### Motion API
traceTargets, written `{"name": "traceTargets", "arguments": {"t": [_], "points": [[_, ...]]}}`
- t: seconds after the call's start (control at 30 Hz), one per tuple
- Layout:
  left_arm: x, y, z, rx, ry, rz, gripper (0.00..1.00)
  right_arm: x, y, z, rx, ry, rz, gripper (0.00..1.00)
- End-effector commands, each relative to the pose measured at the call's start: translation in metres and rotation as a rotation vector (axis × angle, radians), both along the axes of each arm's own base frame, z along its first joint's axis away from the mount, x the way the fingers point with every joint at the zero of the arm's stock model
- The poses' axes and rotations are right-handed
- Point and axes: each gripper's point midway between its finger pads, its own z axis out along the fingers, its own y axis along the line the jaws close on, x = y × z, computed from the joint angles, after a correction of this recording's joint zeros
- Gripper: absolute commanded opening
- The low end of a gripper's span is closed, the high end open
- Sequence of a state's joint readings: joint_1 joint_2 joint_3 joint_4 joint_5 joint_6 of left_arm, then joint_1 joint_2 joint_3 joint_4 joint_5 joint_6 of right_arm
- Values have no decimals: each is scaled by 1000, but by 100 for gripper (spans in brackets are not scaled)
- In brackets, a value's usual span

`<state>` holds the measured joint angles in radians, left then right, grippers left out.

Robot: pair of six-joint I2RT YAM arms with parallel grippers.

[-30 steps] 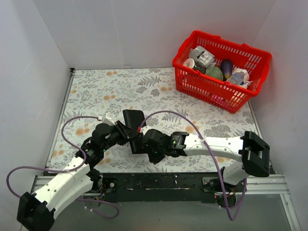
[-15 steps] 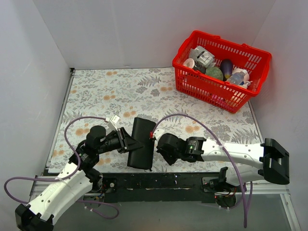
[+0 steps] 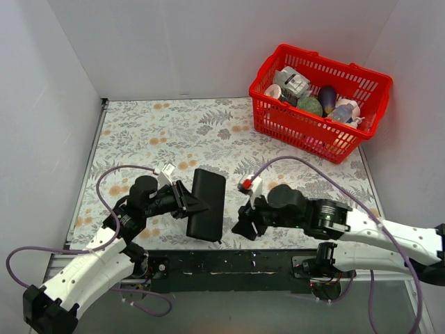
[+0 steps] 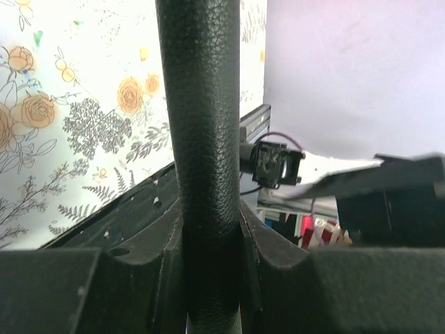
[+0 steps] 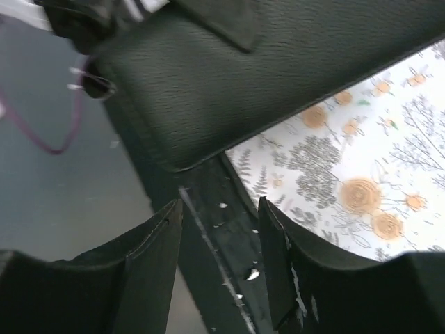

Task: Sort the hair-cutting tools
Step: Zip the hairdressing tool bag at the center of the board.

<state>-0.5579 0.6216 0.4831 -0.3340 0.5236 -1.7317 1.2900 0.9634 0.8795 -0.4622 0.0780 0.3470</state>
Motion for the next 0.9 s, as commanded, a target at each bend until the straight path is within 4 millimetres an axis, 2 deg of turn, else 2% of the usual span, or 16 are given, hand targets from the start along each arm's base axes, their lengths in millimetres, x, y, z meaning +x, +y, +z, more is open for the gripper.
{"name": "traceTargets", "arguments": {"t": [0.0, 0.07, 0.2, 0.3, 0.6, 0.7, 0.73, 0.87], "points": [[32, -12, 65, -158, -89, 95, 0, -34, -2, 28, 190, 108, 91, 54], [41, -12, 80, -191, -92, 136, 0, -40, -9, 20, 193, 126, 99, 50], [47, -14, 103, -288, -40, 184, 0, -49, -8, 19, 210, 129, 160, 50], [46, -13, 111, -311, -28, 192, 0, -52, -7, 20, 187, 98, 197, 51], [35, -5, 109, -312, 15, 208, 0, -33, -2, 29, 149, -87, 226, 54], [31, -4, 108, -329, 35, 201, 0, -22, -3, 23, 98, -153, 215, 56], [30, -4, 106, -328, 44, 200, 0, -15, -2, 24, 85, -192, 207, 57], [25, 0, 110, -326, 40, 207, 0, -10, 6, 29, 88, -241, 226, 58]]}}
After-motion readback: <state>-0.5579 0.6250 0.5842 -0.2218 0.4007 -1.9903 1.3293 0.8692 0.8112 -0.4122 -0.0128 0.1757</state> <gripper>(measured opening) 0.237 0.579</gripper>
